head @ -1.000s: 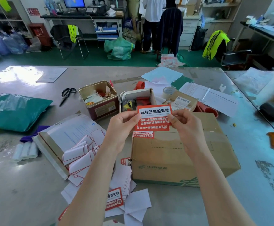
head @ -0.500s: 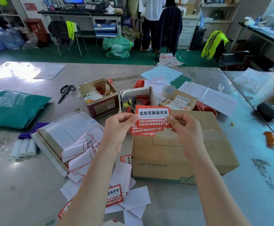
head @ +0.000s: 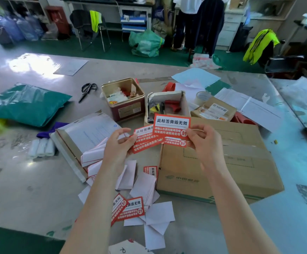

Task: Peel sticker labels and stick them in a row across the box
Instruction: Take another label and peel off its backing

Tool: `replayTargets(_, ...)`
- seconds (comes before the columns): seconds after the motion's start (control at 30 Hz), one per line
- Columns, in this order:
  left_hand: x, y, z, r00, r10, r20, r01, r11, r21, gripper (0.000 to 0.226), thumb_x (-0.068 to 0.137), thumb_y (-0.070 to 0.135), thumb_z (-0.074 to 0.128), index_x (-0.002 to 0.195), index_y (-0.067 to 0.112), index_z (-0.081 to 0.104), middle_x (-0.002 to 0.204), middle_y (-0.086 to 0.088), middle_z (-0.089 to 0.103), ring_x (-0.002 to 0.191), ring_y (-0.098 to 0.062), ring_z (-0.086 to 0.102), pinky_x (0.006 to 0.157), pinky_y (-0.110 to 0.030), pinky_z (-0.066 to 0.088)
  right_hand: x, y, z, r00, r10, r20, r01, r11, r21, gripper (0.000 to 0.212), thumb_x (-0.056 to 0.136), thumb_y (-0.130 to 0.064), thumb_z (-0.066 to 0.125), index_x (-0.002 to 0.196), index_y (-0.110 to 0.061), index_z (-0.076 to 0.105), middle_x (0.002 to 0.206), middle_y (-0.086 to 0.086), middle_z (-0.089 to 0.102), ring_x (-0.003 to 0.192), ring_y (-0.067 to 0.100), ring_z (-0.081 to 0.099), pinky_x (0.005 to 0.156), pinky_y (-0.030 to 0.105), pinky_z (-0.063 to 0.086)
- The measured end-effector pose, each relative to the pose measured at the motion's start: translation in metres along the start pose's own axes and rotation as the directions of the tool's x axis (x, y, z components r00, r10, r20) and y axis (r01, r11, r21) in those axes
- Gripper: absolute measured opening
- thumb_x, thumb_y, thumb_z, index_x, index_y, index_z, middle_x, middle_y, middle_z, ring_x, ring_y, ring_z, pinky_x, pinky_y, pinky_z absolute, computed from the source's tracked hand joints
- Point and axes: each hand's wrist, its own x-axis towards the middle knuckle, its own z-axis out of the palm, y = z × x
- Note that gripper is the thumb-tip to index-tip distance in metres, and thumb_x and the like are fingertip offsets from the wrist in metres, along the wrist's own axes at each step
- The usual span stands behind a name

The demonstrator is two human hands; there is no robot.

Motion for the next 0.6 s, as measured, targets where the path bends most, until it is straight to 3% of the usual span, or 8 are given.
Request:
replayTargets(0.1,0.008,-0.027,-0.024,0.998,-0.058,-0.007,0.058,0.998,0.036,0.017,0.087,0.013,0.063,0.102,0.019,0.058,0.109,-0.015,0.065,0.097,-0.027,0.066,0.080,-0.038,0.055,-0.002,0.005,0.022,0.997,-0.014,0.081,0.017,0.999,-0.040,0.019,0.089,-0.005,0.059,0.087,-0.022,0.053,0.077,-0.003,0.070,0.064,0.006,0.066,0.055,0.017,0.052)
replayTargets(0.23,0.013,-0.069,-0.045,0.992,-0.129,0.005,0.123,0.955,0.271,0.014,0.083,0.000,0.064,0.083,0.012,0.069,0.098,-0.013,0.068,0.092,-0.031,0.066,0.087,-0.040,0.054,-0.006,0.016,0.048,0.971,-0.004,0.237,0.048,0.982,-0.181,0.015,0.090,-0.004,0.057,0.094,-0.015,0.067,0.097,0.006,0.071,0.080,0.011,0.067,0.068,0.021,0.055)
replayTargets(0.37,0.017,-0.109,-0.059,0.993,-0.122,-0.001,0.097,0.786,0.611,0.015,0.082,0.005,0.067,0.095,0.007,0.074,0.098,-0.008,0.071,0.091,-0.024,0.064,0.086,-0.030,0.049,-0.013,0.027,0.072,0.936,0.059,0.347,0.042,0.960,-0.277,0.020,0.091,-0.005,0.056,0.104,-0.011,0.069,0.102,0.007,0.071,0.080,0.010,0.067,0.081,0.031,0.057)
replayTargets(0.6,0.017,-0.139,-0.068,0.989,-0.146,-0.034,0.119,0.629,0.768,0.021,0.089,0.010,0.058,0.106,0.011,0.070,0.116,-0.008,0.066,0.101,-0.024,0.061,0.092,-0.033,0.049,-0.024,0.030,0.091,0.904,0.076,0.421,0.087,0.931,-0.355,0.027,0.093,-0.009,0.052,0.117,-0.009,0.064,0.112,0.006,0.068,0.081,0.004,0.065,0.078,0.022,0.056)
